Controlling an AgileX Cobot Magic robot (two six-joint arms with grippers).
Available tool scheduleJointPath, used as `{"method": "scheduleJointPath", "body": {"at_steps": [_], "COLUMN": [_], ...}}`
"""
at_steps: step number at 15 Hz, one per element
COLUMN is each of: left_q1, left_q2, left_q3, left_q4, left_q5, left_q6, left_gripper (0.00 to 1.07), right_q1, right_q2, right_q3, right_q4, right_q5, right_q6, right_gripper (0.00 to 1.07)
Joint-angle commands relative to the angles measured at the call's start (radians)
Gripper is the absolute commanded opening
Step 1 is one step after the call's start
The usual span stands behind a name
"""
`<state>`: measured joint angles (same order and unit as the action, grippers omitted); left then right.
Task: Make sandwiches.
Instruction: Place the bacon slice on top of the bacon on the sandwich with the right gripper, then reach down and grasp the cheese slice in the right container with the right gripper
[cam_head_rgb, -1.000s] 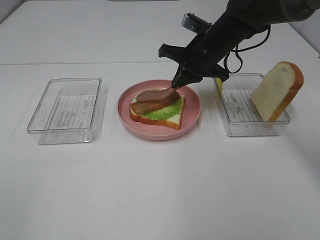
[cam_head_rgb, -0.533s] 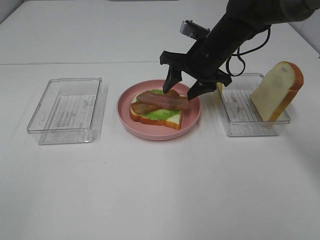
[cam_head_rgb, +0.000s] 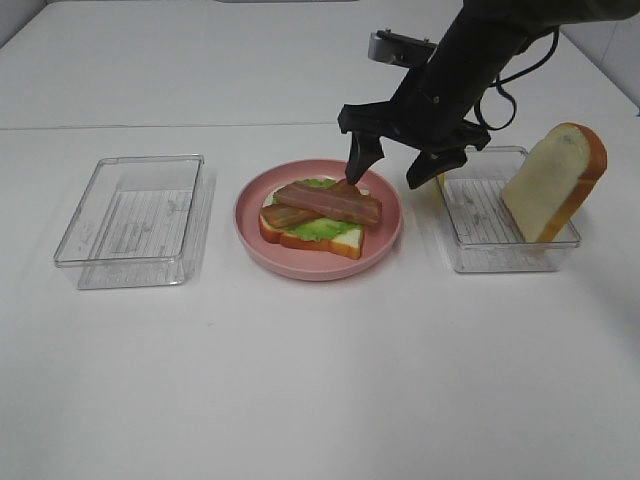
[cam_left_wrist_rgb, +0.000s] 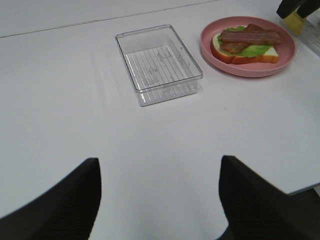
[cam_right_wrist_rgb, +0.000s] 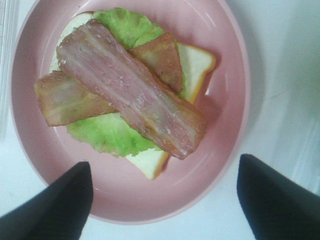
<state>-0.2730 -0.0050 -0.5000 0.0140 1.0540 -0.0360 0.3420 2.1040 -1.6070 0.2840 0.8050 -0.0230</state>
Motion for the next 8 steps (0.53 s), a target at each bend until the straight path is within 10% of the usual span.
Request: {"method": "scheduleJointPath", "body": {"at_steps": [1, 8], "left_q1": [-0.001, -0.001], "left_q2": [-0.023, -0.023], "left_q3": [0.002, 0.002], "left_q4": [-0.007, -0.007], "left_q5": [-0.009, -0.009], "left_q6": [0.001, 0.001], "left_gripper": [0.65, 0.65], "right_q1": [-0.002, -0.035], "right_q2": [-0.043, -0.038], "right_q3": [-0.005, -0.142], "right_q4": [-0.143, -0.350], "right_q5": [0.003, 0.057], "right_q6": [0.062, 0.158], "right_gripper": [0.76, 0.76]}}
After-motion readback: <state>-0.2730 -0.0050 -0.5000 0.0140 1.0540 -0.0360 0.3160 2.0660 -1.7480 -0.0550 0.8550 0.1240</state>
